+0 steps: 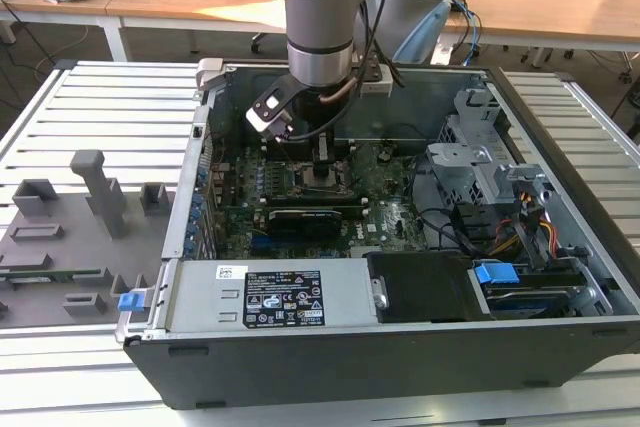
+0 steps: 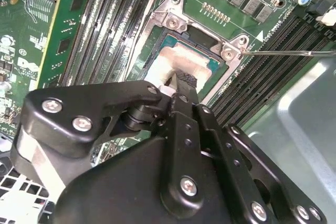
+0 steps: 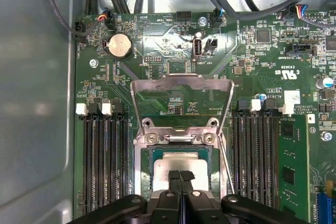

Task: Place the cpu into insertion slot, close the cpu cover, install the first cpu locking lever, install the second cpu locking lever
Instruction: 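Place the cpu into insertion slot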

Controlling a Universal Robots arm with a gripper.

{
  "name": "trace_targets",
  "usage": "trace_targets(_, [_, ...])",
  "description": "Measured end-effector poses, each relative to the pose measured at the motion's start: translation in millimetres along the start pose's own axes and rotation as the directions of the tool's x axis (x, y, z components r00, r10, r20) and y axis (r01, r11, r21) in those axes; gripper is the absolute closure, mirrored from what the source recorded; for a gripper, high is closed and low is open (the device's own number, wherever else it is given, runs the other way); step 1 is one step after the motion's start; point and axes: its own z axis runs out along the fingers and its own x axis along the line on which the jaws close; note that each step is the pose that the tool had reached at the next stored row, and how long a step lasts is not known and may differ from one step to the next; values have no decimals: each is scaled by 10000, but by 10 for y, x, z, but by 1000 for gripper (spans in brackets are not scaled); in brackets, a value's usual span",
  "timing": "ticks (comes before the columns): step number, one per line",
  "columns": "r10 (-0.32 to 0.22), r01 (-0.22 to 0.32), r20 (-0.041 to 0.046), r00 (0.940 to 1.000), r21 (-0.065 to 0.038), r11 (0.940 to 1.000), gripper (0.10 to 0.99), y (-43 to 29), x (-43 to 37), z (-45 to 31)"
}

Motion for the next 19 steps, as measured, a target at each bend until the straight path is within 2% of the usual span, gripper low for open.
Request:
trace_targets(2, [-12,12,155,9999,-4,10000,980,0,0,2])
trace_targets(11, [-12,12,141,9999,4,10000,980,-5,-2,60])
trace_targets(19, [-11,11,129,9999,-3,10000,980,-4,0,57])
